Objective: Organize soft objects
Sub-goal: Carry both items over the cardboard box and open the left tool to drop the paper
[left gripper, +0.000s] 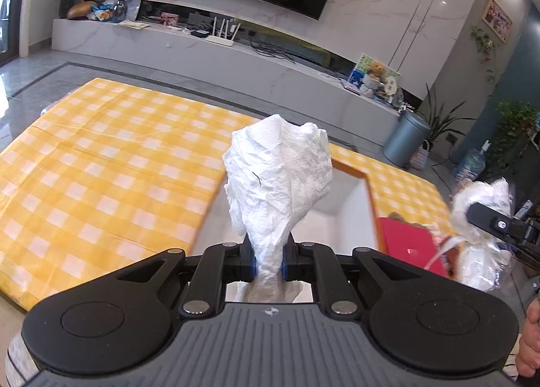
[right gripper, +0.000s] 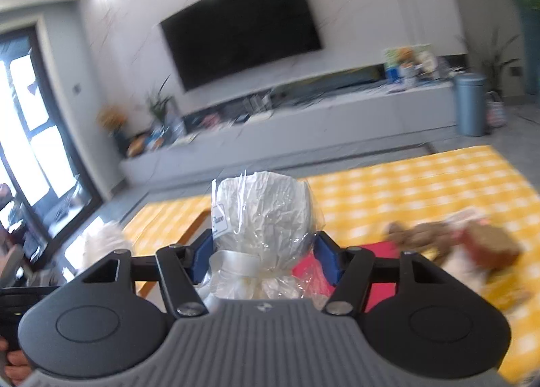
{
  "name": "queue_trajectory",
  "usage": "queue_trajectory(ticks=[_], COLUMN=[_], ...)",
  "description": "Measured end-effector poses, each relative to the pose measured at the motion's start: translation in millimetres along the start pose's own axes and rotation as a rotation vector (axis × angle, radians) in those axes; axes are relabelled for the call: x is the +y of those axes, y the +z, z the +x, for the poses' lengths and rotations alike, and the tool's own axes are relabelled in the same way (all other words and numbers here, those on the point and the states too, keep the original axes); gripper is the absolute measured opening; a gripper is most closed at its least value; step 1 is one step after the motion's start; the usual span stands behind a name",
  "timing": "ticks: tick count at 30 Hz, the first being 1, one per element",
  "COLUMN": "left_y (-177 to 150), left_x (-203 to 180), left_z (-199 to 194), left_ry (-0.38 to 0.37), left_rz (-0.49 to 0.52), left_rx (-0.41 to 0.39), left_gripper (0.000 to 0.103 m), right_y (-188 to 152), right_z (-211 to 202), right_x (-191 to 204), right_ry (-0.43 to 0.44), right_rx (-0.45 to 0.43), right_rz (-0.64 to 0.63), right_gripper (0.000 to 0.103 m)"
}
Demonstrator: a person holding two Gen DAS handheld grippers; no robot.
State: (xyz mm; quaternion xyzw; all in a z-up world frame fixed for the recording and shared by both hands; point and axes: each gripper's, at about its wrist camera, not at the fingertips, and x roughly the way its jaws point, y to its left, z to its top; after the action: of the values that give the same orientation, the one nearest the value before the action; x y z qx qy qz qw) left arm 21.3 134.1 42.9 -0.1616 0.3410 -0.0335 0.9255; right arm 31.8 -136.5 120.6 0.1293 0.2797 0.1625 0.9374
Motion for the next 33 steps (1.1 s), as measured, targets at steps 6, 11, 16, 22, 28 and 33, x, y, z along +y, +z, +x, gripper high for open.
queue_trajectory(ticks=[6,11,16,22,28,33], left_y=[-16.2,-26.7,-35.7,-39.5,-37.5,-33.4], left_x=[25.6,14.3,0.0,-7.1,-12.2,-13.0], left_z=[18.2,31.7,51.2,45.9,20.7,-1.0], left_ry=[-0.075,0.001,0.098,0.221,0.155,0.24], left_rz=[0.06,0.18,0.278,0.322,0.329,0.302], left_rx=[0.04,0.069,0.126,0.084,-0.026,-0.178], left_gripper=[0.014,0.015,0.017,0.029,0.081,0.103], right_y=[-23.5,-46.4,-54.5,-53.6,-55.1,-56.2], right_z=[64.7,96.4,105.7,102.6,98.1,97.6], right_x=[46.4,52.7,50.6,48.0,43.5,39.8], right_ry=[0.041,-0.016,-0.044,-0.05,-0.056,-0.048], right_rx=[0.148,0.232,0.265,0.258,0.253,0.258], right_rz=[-0.062,-0.106,-0.115,-0.121,-0.106,-0.092], right_gripper=[0.062,0.062,0.062,0.062,0.062,0.062])
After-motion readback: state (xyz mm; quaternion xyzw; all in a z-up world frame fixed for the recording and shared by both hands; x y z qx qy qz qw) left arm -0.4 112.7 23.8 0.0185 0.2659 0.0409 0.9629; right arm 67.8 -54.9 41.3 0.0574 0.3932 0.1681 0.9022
